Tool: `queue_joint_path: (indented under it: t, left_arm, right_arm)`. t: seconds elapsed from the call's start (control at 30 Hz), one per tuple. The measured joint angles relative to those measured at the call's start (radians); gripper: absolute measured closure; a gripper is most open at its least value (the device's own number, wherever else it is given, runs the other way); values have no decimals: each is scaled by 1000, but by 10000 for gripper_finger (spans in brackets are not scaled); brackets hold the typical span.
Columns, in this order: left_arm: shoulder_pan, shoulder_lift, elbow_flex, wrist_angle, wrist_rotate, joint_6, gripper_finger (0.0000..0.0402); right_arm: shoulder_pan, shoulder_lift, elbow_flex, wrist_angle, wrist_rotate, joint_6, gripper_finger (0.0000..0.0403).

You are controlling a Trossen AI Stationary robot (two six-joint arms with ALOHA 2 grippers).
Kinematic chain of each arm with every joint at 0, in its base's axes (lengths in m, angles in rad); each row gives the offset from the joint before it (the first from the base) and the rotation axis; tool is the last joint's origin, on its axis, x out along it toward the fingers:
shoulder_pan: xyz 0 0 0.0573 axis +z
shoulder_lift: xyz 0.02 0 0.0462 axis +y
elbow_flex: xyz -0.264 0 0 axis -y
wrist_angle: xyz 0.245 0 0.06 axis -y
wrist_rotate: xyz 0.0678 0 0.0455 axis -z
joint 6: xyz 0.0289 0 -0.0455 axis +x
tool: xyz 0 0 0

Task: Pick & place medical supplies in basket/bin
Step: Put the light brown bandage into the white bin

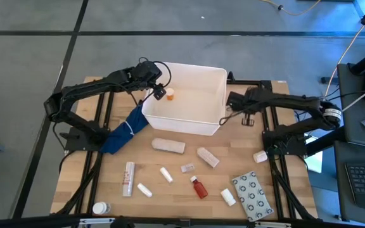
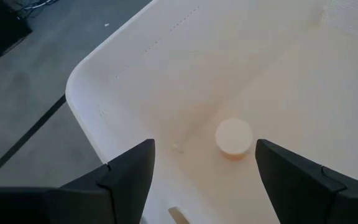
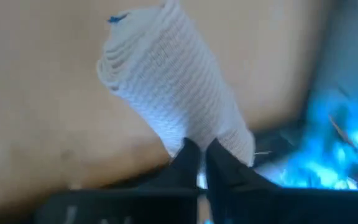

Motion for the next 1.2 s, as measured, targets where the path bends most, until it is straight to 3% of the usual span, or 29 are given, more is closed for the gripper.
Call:
queue_joint_path:
  t: [0.2, 0.27, 0.3, 0.43, 0.5, 0.73, 0.97, 1.2]
  left_arm:
    - [0, 0, 0, 0, 0, 0, 130]
    - [0, 0, 0, -3, 0, -2, 131]
    - [0, 0, 0, -8, 0, -9, 132]
    - [-2, -21, 0, -12, -5, -11, 131]
    - [-3, -52, 0, 35, 2, 5, 130]
    - [-21, -159, 2, 201, 189, 64, 132]
    - [-28, -261, -111, 202, 156, 40, 132]
    - [-32, -362, -310, 325, 88, -17, 130]
  right_arm:
    - [0, -26, 257, -131, 314, 370, 401]
    - [-1, -28, 349, -91, 345, 383, 401]
    - [-1, -27, 387, -34, 305, 340, 401]
    - [2, -2, 492, 273, -46, 164, 401]
    - [5, 40, 534, 351, -112, 110, 402]
    - [12, 314, 646, 354, -116, 26, 402]
    - [-9, 599, 694, 243, -119, 81, 403]
    - [-52, 744, 699, 212, -118, 149, 403]
